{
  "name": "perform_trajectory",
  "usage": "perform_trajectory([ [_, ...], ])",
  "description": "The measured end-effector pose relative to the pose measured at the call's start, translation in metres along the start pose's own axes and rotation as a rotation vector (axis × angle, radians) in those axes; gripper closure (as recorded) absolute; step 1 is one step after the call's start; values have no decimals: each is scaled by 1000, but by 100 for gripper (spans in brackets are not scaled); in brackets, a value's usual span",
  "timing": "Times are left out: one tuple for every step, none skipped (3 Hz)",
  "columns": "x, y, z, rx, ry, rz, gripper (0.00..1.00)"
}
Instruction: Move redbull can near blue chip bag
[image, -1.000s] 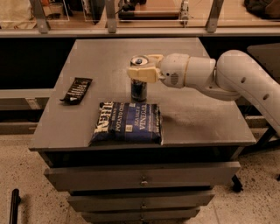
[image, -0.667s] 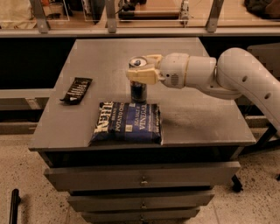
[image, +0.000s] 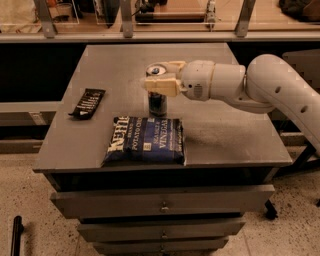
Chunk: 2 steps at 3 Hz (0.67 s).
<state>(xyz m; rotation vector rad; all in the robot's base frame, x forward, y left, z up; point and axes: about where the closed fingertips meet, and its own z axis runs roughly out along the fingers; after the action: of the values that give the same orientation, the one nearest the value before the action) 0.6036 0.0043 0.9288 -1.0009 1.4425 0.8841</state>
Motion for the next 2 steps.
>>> perform_trajectory([
  [-1, 1, 2, -4, 0, -1, 0],
  [-3, -1, -8, -2, -10, -15, 0],
])
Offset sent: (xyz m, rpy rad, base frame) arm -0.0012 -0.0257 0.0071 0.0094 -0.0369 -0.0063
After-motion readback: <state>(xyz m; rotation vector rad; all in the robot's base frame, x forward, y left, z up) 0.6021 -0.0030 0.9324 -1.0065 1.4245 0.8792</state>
